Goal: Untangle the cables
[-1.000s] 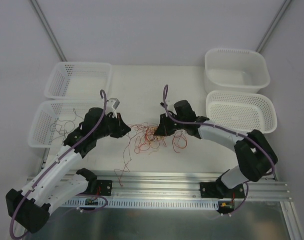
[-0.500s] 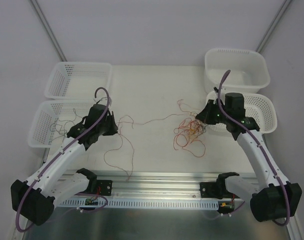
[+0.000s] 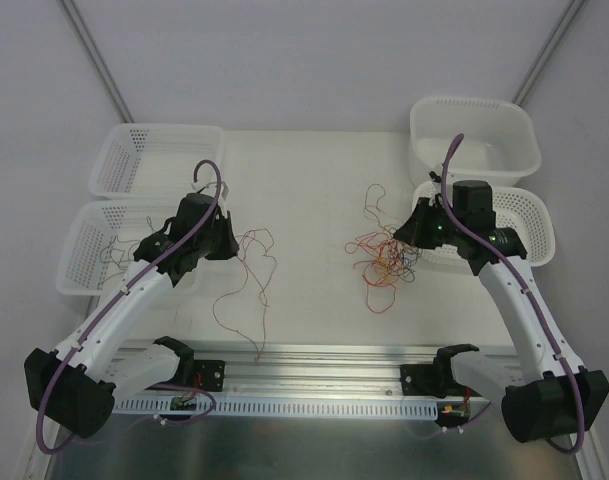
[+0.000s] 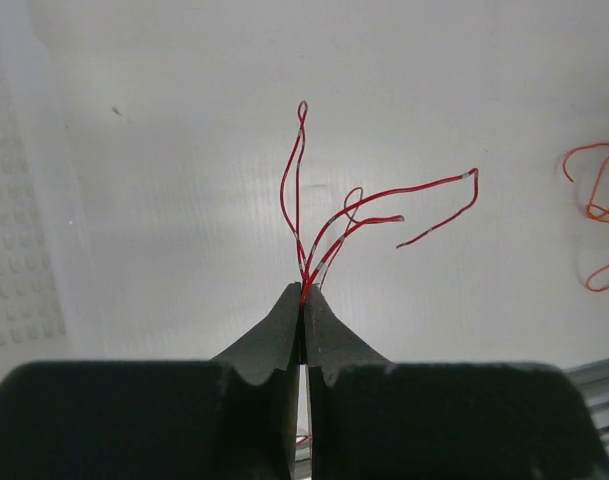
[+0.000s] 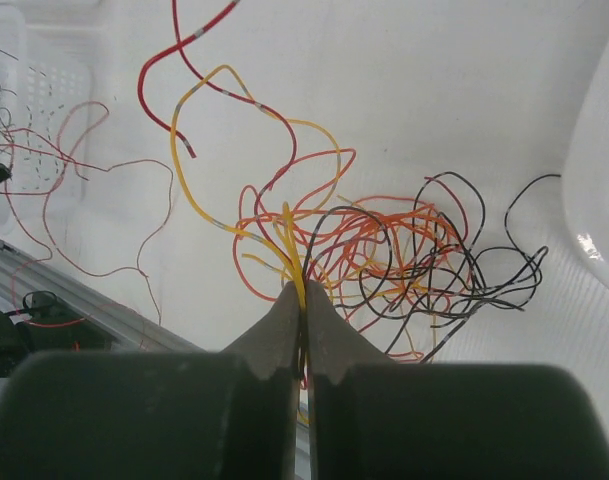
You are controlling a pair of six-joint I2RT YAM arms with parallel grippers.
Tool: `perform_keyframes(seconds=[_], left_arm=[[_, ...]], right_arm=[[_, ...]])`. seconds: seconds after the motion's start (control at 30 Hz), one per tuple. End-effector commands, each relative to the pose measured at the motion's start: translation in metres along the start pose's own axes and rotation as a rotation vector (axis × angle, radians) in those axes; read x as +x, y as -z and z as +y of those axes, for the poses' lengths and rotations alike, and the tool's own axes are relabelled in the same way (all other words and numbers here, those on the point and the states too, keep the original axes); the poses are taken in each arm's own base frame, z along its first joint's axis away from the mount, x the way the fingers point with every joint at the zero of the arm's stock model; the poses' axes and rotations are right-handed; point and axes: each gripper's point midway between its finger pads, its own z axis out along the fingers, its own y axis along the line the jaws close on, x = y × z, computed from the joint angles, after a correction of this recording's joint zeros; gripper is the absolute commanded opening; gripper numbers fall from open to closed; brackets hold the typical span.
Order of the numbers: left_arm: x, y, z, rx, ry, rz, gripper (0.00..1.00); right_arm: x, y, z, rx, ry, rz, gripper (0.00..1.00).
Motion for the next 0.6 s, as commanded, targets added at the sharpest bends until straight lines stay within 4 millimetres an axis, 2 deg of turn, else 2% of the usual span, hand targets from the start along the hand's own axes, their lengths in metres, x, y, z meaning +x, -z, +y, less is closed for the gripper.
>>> perform_keyframes(seconds=[0.0,0.07,0.13,0.23,0.27,0.3,0.4,0.43,0.5,0.57], left_arm=[[-0.019,0.012,-0.036,0.181,-0.044,-0.026,0.00],[-0.024,0.014,-0.045,0.228,-0.050,-0.033,0.00],[-0.031,0.015,-0.057,0.283,-0.056,-0.047,0.00],[-0.045,0.019,-0.066,0.317,-0.065,-0.077,0.00],[-0.048,0.019,-0.068,0.322,-0.069,-0.082,0.00],[-0.053,0.019,-0.070,0.326,-0.076,-0.090,0.00],[-0.068,0.022,-0.081,0.359,-0.100,-0.109,0.02],[-0.076,0.022,-0.085,0.365,-0.103,-0.120,0.05],[-0.080,0.012,-0.082,0.334,-0.096,-0.118,0.24],[-0.085,0.002,-0.075,0.279,-0.077,-0.125,0.36]], right_arm=[[0.028,-0.017,-0.002,0.028,0.006,0.113,0.03],[0.041,-0.026,-0.009,0.066,0.008,0.151,0.05],[0.046,-0.031,-0.010,0.085,0.018,0.158,0.20],[0.053,-0.033,-0.013,0.124,0.043,0.168,0.36],[0.053,-0.033,-0.012,0.128,0.051,0.170,0.43],[0.056,-0.032,-0.012,0.139,0.064,0.177,0.57],[0.059,-0.027,-0.010,0.150,0.093,0.172,0.76],[0.058,-0.026,-0.009,0.152,0.102,0.169,0.79],[0.060,-0.021,-0.008,0.157,0.115,0.163,0.84],[0.063,-0.019,-0.007,0.153,0.123,0.166,0.86]])
